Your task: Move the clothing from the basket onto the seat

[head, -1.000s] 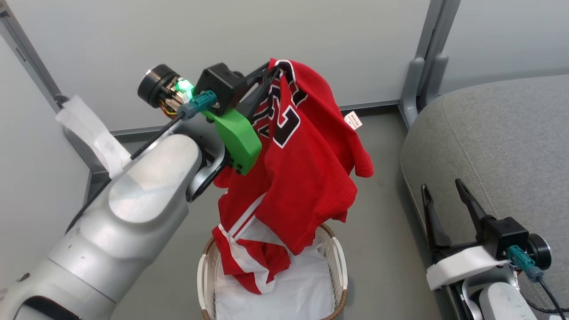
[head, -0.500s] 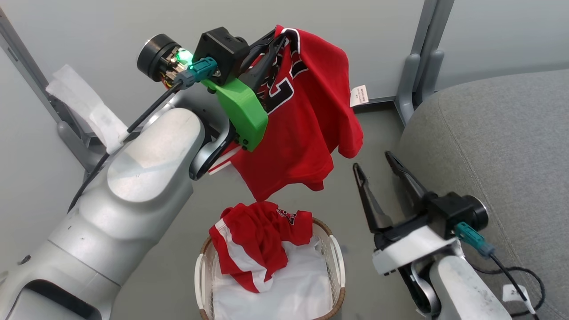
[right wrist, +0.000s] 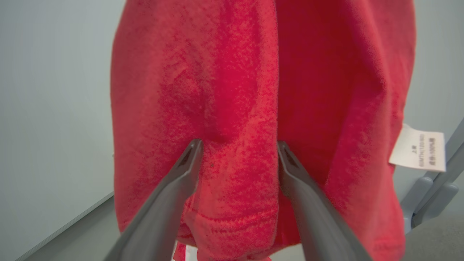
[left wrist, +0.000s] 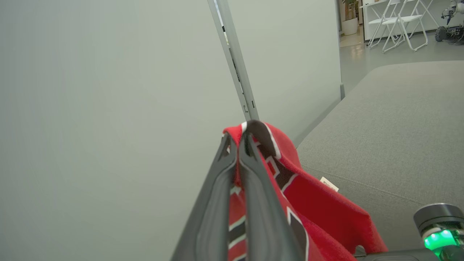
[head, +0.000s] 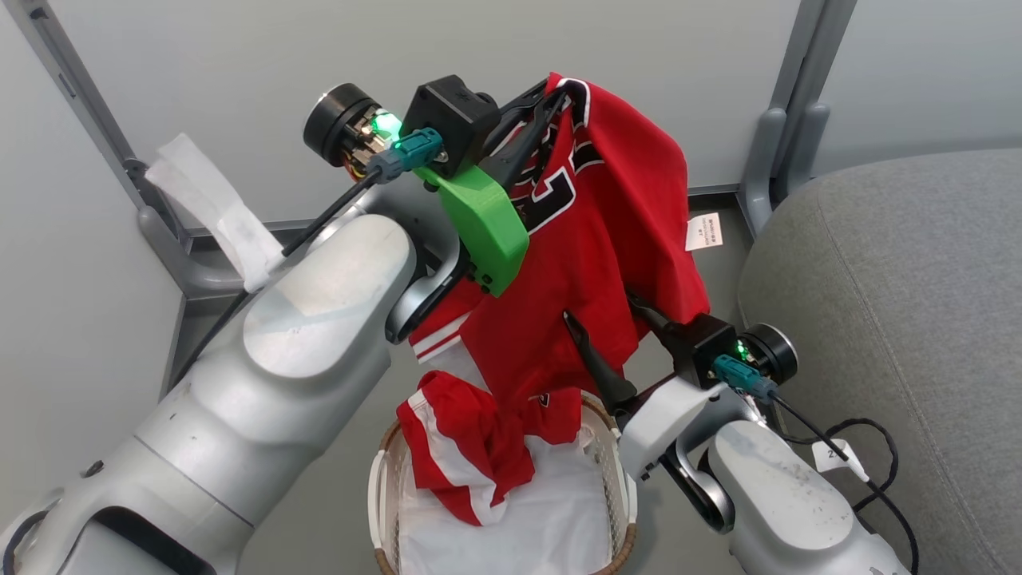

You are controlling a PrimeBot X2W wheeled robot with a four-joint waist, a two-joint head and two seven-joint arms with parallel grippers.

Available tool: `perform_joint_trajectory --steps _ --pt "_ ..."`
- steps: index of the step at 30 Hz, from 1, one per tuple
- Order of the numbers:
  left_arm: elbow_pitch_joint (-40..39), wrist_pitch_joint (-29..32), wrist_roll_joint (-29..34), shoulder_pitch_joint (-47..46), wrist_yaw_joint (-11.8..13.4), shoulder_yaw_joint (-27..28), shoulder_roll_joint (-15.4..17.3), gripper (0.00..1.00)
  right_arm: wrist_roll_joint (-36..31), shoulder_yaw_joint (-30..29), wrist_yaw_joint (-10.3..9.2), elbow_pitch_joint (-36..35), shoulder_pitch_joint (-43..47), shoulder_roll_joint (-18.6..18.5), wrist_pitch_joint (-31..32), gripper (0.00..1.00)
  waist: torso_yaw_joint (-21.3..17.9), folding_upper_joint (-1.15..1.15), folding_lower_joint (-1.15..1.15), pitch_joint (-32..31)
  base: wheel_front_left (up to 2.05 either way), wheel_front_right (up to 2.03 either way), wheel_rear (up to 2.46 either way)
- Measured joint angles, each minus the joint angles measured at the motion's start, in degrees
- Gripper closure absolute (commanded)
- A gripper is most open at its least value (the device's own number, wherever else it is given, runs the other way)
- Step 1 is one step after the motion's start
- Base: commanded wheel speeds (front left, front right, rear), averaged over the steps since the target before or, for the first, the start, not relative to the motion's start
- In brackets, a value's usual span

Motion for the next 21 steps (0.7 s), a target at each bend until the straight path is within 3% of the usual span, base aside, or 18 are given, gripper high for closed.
perform_joint_trajectory --steps 2,3,4,5,14,21 --pt "-0.66 0.38 -0.34 0.03 -0.01 -0.38 -0.29 1.00 0.97 1.42 0.00 3.07 -1.26 -0.01 0.01 0.00 0.54 0.00 0.00 -0.15 0.00 0.00 0.00" --pt "-1.09 0.47 -0.45 0.05 -0.01 -0.60 -0.44 1.00 1.48 2.16 0.01 4.55 -2.02 0.01 0.01 0.48 0.84 0.00 0.00 -0.23 0.00 0.00 0.00" --pt "-1.42 0.73 -0.65 0.06 -0.01 -0.75 -0.55 1.00 2.14 2.76 0.00 5.73 -2.89 0.01 0.01 0.80 1.13 0.00 0.00 -0.31 0.00 0.00 0.00" --pt "-1.66 0.88 -0.79 0.09 -0.01 -0.82 -0.60 1.00 2.52 3.19 0.01 6.49 -3.69 0.01 0.01 1.00 1.35 0.00 0.00 -0.37 0.00 0.00 0.00" --pt "-1.35 1.47 -1.90 1.46 0.79 -0.62 0.88 1.00 4.50 4.23 0.01 8.03 -6.88 0.01 0.01 1.00 2.00 0.00 0.00 -0.54 0.00 0.00 0.00" --pt "2.31 0.91 -3.77 3.93 1.83 0.85 2.97 1.00 3.25 3.53 0.01 3.81 -6.69 0.01 0.02 1.00 0.36 0.00 0.00 -0.19 0.00 0.00 0.00"
